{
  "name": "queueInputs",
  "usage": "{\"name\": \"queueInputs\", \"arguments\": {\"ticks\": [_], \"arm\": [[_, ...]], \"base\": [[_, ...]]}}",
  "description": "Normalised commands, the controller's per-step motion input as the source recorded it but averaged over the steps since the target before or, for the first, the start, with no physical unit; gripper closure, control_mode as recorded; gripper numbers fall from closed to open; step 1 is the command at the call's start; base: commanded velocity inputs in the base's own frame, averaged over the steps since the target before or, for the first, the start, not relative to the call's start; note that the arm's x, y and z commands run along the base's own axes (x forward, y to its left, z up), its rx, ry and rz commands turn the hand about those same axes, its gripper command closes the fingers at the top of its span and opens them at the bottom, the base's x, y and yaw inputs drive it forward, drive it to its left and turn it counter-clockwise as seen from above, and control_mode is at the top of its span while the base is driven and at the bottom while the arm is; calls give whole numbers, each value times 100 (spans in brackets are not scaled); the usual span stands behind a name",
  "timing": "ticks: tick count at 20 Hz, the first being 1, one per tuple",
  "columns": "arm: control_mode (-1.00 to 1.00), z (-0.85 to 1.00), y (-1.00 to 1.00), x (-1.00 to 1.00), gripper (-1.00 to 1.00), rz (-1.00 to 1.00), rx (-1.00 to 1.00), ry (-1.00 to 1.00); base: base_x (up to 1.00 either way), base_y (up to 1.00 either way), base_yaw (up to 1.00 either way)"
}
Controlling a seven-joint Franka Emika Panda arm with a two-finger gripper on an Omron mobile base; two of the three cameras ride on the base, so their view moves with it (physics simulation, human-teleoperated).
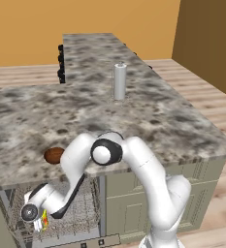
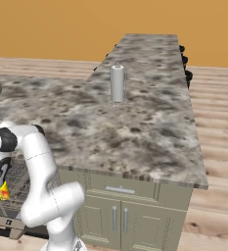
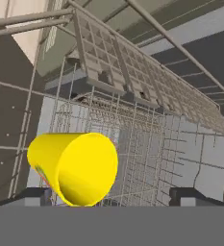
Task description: Pick up the cup and bowl from the counter, place them in the dishwasher, and close the dishwasher door.
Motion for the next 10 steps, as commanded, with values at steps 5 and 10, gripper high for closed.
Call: {"name": "queueInputs", "arguments": {"ticks": [5, 10], "arm": [[-100, 26, 8, -60, -100, 0, 0, -22], [-100, 87, 1, -52, -100, 0, 6, -24]], "base": [[0, 0, 0], [0, 0, 0]]}}
